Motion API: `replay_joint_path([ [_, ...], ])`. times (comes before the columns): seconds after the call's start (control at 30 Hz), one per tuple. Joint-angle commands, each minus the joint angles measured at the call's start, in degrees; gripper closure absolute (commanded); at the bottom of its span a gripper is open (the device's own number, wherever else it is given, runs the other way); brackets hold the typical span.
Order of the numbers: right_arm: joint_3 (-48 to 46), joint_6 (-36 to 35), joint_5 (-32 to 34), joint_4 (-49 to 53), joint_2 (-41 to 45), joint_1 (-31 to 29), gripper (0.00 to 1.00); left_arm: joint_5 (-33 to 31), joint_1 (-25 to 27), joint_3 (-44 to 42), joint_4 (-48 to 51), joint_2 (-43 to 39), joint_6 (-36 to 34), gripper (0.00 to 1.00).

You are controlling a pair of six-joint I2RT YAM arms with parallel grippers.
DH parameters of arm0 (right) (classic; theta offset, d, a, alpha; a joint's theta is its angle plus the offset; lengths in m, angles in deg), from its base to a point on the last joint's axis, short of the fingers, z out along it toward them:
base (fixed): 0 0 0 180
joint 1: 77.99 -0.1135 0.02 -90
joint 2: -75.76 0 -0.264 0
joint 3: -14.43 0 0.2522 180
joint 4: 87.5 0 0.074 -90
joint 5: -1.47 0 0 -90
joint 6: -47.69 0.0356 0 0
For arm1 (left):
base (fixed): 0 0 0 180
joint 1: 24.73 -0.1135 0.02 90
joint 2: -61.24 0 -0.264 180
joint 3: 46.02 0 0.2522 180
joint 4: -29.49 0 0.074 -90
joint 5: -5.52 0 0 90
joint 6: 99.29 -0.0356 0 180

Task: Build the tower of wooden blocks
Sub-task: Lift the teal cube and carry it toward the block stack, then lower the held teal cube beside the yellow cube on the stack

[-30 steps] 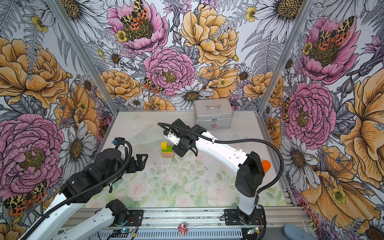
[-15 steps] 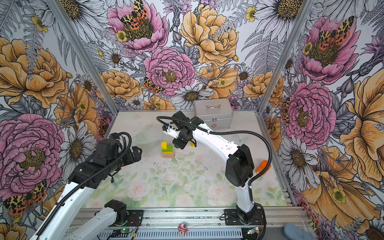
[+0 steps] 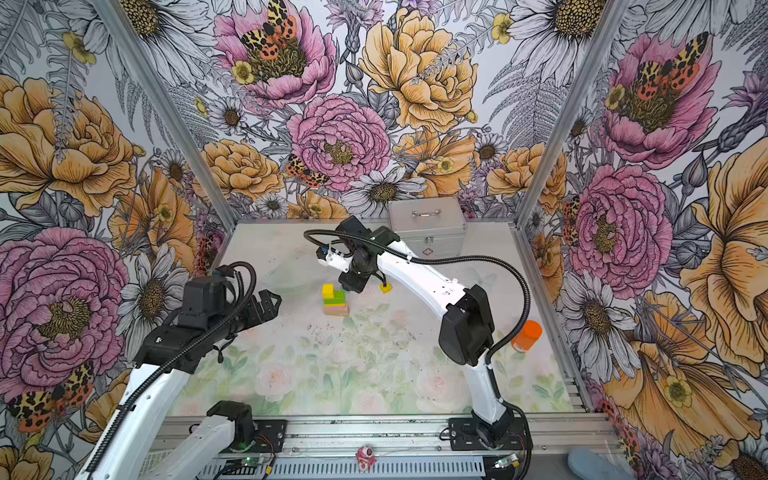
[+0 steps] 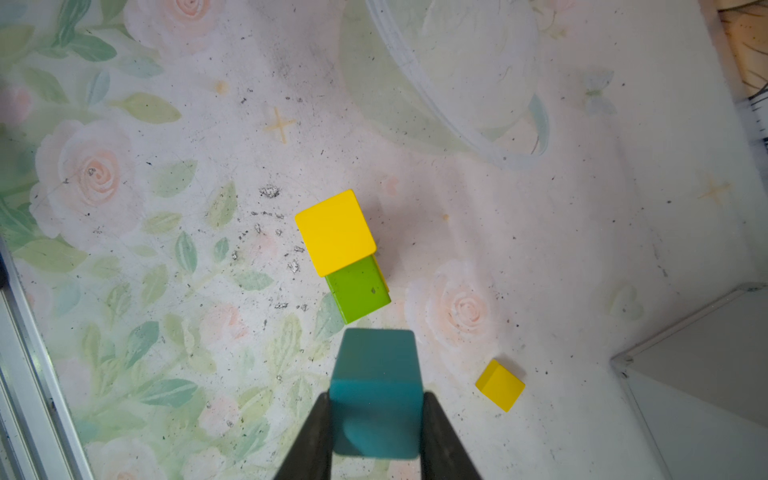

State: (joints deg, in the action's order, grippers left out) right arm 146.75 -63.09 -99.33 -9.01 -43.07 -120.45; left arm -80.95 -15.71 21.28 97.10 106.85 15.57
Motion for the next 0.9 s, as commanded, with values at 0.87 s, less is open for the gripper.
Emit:
replay_joint_path([
  [0.87,14.2,-12.6,-4.3,13.4,-8.2,-0.2,0.77,4.8,-2.9,-0.6,-4.2,3.5,-3.5,0.01],
])
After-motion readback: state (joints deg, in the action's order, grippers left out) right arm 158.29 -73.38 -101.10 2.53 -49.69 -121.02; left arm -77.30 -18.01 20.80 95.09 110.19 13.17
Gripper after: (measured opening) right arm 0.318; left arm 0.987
